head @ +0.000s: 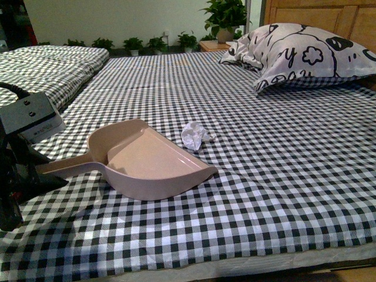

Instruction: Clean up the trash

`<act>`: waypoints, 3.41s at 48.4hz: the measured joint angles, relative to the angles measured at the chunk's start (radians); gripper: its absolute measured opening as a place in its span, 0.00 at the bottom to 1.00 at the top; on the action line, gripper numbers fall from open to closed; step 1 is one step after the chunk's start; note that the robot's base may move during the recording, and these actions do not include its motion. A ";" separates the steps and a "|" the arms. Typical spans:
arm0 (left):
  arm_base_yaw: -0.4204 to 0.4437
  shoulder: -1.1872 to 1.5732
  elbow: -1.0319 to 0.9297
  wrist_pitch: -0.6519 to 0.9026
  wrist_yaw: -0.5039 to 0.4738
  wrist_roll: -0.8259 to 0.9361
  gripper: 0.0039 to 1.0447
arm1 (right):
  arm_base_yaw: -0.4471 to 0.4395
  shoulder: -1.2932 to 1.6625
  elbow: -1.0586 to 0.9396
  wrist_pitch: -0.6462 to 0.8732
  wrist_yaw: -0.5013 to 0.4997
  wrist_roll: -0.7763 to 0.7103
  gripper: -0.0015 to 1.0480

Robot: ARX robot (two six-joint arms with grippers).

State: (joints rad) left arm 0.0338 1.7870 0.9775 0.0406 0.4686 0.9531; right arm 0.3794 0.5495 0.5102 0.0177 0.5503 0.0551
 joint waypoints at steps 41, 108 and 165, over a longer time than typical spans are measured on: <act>0.001 0.001 0.002 -0.001 -0.001 0.000 0.27 | -0.282 0.739 0.313 -0.150 -0.394 0.083 0.19; 0.001 0.001 0.002 -0.001 -0.001 0.000 0.27 | -0.129 1.427 0.766 -0.103 -0.333 -0.103 0.19; 0.001 0.001 0.002 -0.001 -0.001 0.000 0.27 | -0.021 1.423 0.816 -0.235 -0.521 -0.100 0.19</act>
State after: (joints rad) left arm 0.0345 1.7878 0.9794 0.0395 0.4679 0.9531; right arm 0.3588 1.9724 1.3266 -0.2169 0.0288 -0.0444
